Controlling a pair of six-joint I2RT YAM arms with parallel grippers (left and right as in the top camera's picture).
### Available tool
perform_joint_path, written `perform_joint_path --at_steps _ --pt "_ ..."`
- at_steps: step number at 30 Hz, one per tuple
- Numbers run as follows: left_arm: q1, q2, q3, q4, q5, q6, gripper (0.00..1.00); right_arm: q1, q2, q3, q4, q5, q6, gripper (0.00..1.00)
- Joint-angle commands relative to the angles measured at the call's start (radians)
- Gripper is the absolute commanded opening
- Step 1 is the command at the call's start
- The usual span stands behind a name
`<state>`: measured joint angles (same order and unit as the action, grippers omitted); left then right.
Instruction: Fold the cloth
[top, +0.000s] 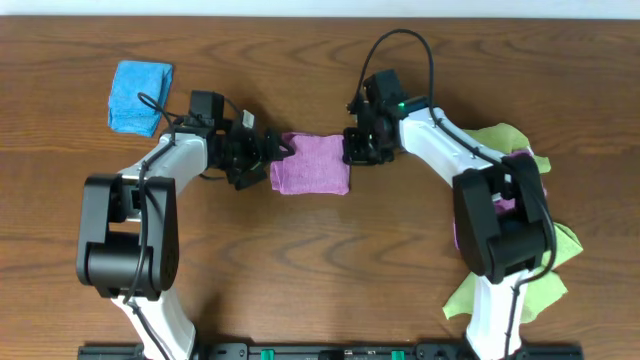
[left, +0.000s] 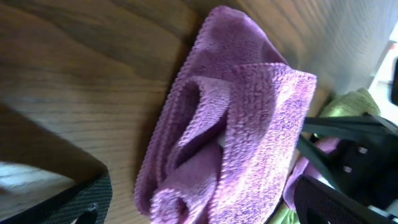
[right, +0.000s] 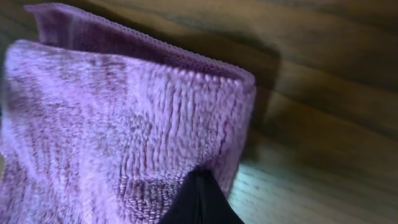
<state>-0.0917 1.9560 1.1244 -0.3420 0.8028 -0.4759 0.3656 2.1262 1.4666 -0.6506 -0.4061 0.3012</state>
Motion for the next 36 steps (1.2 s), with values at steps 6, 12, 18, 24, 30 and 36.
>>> perform_joint_path --at_steps 6,12,18,24,30,36 --pt "-0.044 0.077 -0.002 0.0 -0.028 -0.012 0.98 0.06 0.018 -0.006 0.064 -0.065 0.055 0.02" --pt "-0.048 0.079 -0.002 -0.018 -0.055 -0.02 0.33 0.044 0.018 -0.005 0.06 -0.075 0.062 0.02" --pt "-0.035 0.078 -0.002 -0.026 -0.069 -0.029 0.06 0.005 0.009 0.016 0.032 -0.149 0.036 0.01" --pt "0.101 0.015 0.058 -0.004 0.098 -0.027 0.06 -0.119 -0.093 0.074 -0.105 -0.15 -0.059 0.02" --pt "0.269 -0.187 0.214 0.016 0.117 -0.089 0.06 -0.198 -0.172 0.074 -0.21 -0.144 -0.142 0.02" --pt "0.494 -0.279 0.26 0.217 0.072 -0.438 0.06 -0.193 -0.175 0.074 -0.27 -0.145 -0.169 0.85"
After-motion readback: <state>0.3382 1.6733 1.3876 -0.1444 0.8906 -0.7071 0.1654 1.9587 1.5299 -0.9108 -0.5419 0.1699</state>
